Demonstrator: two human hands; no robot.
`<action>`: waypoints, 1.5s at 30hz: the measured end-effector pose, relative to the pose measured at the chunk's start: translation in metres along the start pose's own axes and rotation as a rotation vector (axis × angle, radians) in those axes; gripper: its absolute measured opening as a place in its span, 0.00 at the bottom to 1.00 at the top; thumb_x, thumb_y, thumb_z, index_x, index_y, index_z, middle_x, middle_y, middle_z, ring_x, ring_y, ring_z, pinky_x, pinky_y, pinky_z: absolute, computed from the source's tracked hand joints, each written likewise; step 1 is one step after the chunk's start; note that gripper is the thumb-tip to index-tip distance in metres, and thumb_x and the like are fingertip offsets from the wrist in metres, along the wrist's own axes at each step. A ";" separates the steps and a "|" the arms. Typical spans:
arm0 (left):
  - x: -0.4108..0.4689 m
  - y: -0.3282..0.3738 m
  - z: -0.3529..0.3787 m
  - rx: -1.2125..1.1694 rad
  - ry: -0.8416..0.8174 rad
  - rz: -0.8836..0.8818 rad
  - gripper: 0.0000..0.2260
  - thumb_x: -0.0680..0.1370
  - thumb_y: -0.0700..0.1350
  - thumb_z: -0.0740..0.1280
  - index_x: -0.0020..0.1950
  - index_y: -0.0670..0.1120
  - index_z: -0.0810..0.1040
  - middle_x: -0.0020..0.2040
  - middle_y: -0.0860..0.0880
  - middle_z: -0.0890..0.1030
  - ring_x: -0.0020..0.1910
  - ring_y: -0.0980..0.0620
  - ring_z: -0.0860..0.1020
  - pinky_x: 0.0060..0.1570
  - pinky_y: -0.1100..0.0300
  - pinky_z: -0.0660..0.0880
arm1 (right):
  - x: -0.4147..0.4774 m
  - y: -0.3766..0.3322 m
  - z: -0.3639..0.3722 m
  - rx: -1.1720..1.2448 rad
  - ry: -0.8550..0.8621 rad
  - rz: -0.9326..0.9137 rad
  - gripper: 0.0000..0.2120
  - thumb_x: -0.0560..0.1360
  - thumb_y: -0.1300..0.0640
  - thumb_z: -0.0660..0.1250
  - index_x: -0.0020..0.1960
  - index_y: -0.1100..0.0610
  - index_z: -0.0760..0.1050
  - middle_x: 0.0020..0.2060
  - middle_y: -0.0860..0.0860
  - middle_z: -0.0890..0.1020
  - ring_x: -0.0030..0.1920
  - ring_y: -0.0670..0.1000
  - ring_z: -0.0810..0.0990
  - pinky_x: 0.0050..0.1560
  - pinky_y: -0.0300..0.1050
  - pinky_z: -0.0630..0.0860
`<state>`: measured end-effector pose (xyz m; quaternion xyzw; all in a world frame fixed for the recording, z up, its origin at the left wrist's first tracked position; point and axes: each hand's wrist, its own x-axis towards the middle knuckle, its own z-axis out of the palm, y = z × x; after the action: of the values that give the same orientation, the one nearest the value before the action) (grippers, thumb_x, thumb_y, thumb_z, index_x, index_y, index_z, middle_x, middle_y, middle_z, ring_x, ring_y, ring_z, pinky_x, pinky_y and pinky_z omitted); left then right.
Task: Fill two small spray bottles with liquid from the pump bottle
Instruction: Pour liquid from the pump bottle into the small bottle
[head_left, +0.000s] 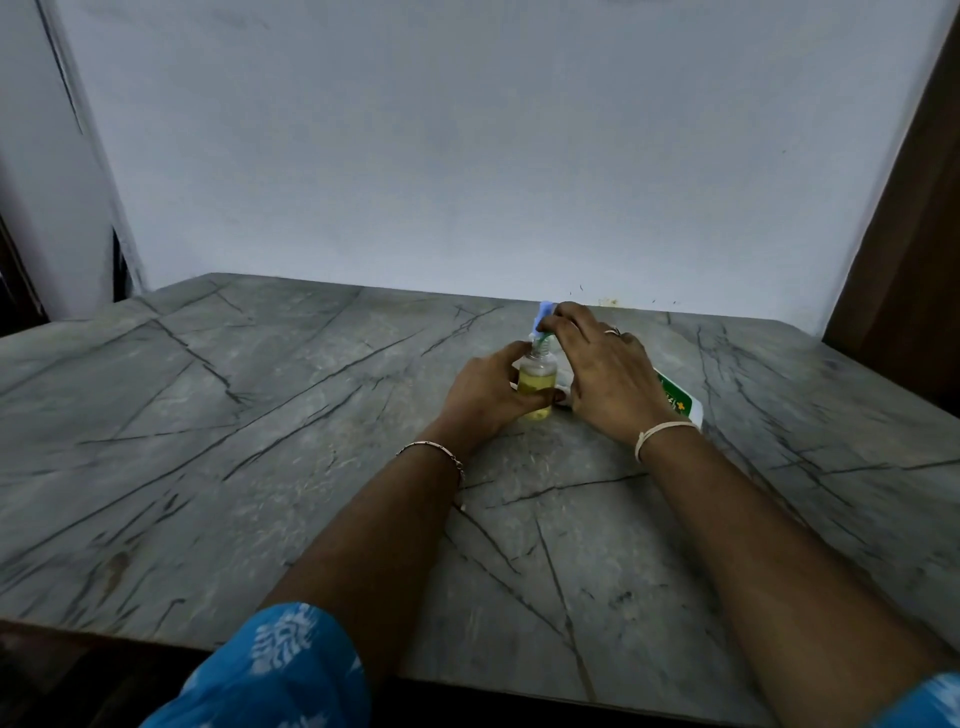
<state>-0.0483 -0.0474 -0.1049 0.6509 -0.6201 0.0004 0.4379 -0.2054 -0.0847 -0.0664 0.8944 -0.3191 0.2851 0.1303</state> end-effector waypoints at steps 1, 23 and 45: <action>0.000 0.000 0.000 -0.004 -0.001 -0.003 0.30 0.65 0.63 0.74 0.64 0.56 0.73 0.46 0.52 0.83 0.43 0.55 0.80 0.37 0.68 0.68 | -0.001 0.001 0.000 0.001 -0.003 -0.001 0.41 0.63 0.64 0.76 0.71 0.51 0.63 0.71 0.50 0.63 0.61 0.59 0.75 0.59 0.59 0.73; 0.000 -0.001 0.001 -0.005 -0.011 -0.010 0.32 0.65 0.64 0.74 0.66 0.55 0.72 0.49 0.51 0.84 0.43 0.56 0.79 0.38 0.68 0.69 | -0.002 0.001 0.001 0.005 0.004 0.006 0.39 0.65 0.64 0.75 0.71 0.49 0.63 0.72 0.50 0.62 0.59 0.59 0.76 0.60 0.58 0.72; -0.002 0.002 0.000 0.009 0.008 0.001 0.30 0.67 0.59 0.74 0.66 0.53 0.72 0.49 0.50 0.84 0.46 0.53 0.81 0.40 0.66 0.68 | -0.003 0.011 -0.008 0.028 -0.086 -0.071 0.41 0.69 0.50 0.69 0.76 0.43 0.52 0.78 0.45 0.50 0.69 0.56 0.69 0.69 0.65 0.62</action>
<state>-0.0500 -0.0454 -0.1048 0.6526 -0.6188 0.0061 0.4373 -0.2183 -0.0885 -0.0614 0.9183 -0.2886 0.2460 0.1139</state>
